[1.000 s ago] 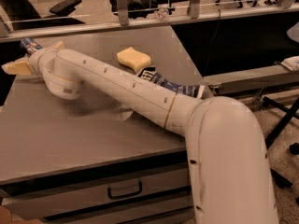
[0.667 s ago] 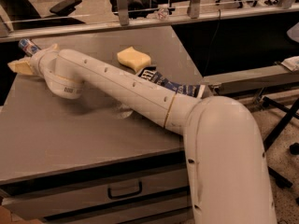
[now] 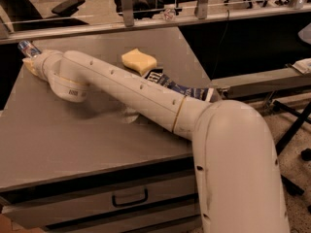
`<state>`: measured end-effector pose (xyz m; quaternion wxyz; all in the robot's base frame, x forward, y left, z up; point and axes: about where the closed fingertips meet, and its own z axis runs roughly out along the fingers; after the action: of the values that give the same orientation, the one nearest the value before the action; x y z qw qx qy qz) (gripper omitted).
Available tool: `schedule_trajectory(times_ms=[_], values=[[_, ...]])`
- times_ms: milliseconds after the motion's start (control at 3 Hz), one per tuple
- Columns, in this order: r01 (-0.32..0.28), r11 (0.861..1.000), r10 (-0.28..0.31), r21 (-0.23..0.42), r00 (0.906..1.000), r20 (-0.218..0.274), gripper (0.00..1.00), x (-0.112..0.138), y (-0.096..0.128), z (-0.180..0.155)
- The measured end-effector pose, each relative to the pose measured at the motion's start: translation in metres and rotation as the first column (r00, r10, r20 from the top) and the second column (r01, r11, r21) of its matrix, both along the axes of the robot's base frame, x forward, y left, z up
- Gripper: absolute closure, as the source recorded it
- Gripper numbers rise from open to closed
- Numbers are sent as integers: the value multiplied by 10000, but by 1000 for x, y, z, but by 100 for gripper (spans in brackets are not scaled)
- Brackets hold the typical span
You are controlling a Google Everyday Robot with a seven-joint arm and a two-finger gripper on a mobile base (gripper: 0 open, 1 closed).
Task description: Move redbull can near sponge
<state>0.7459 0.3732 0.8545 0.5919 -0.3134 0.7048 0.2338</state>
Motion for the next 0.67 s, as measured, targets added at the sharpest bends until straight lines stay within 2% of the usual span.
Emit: schedule_trajectory(times_ms=[333, 667], values=[[94, 9994, -96, -346, 9999, -71, 88, -5, -8, 4], [381, 9962, -401, -780, 9989, -242, 100, -18, -27, 14]])
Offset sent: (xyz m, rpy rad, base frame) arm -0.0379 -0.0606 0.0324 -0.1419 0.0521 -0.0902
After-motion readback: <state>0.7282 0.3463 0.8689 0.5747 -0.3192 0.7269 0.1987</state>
